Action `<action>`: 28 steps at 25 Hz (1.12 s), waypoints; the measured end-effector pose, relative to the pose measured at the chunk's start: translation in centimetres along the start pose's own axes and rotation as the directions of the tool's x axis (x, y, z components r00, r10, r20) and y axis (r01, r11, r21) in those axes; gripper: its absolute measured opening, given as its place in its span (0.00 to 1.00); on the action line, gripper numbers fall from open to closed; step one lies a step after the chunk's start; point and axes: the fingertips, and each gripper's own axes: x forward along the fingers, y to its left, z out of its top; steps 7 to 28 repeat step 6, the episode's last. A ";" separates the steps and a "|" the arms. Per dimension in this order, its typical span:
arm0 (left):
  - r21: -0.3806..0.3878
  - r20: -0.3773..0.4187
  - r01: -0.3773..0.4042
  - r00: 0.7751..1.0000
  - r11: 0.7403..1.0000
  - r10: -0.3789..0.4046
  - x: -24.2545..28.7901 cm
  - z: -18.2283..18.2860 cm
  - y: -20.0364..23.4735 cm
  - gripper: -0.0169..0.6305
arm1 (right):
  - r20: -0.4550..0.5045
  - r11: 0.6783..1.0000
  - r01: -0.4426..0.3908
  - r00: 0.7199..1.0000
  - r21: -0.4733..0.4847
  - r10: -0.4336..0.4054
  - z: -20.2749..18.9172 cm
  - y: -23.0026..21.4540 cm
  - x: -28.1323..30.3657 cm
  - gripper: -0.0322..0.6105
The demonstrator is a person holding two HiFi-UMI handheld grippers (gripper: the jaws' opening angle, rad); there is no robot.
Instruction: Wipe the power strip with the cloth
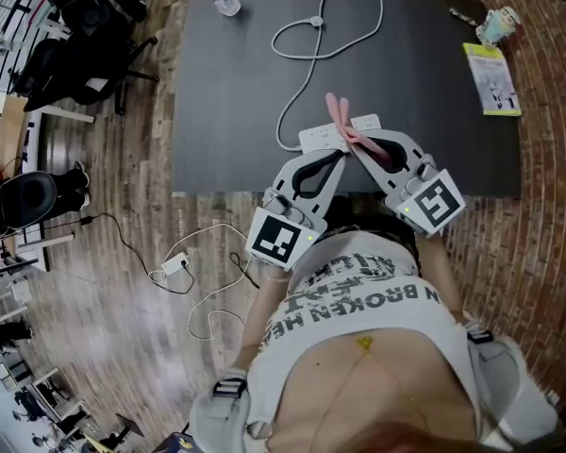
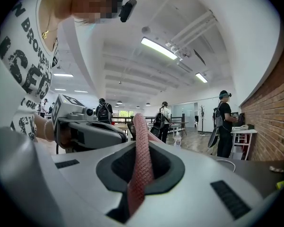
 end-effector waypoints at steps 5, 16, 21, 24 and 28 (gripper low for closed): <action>0.006 -0.008 0.007 1.000 1.000 -0.007 -0.1 -0.1 0.1 0.04 | -0.013 1.000 0.002 1.000 -0.008 -0.002 -0.3 0.0 0.2 0.08; 0.008 -0.010 0.009 1.000 1.000 -0.009 0.0 -0.1 0.1 0.04 | -0.014 1.000 0.003 1.000 -0.010 -0.003 -0.3 0.0 0.2 0.08; 0.008 -0.010 0.009 1.000 1.000 -0.009 0.0 -0.1 0.1 0.04 | -0.014 1.000 0.003 1.000 -0.010 -0.003 -0.3 0.0 0.2 0.08; 0.008 -0.010 0.009 1.000 1.000 -0.009 0.0 -0.1 0.1 0.04 | -0.014 1.000 0.003 1.000 -0.010 -0.003 -0.3 0.0 0.2 0.08; 0.008 -0.010 0.009 1.000 1.000 -0.009 0.0 -0.1 0.1 0.04 | -0.014 1.000 0.003 1.000 -0.010 -0.003 -0.3 0.0 0.2 0.08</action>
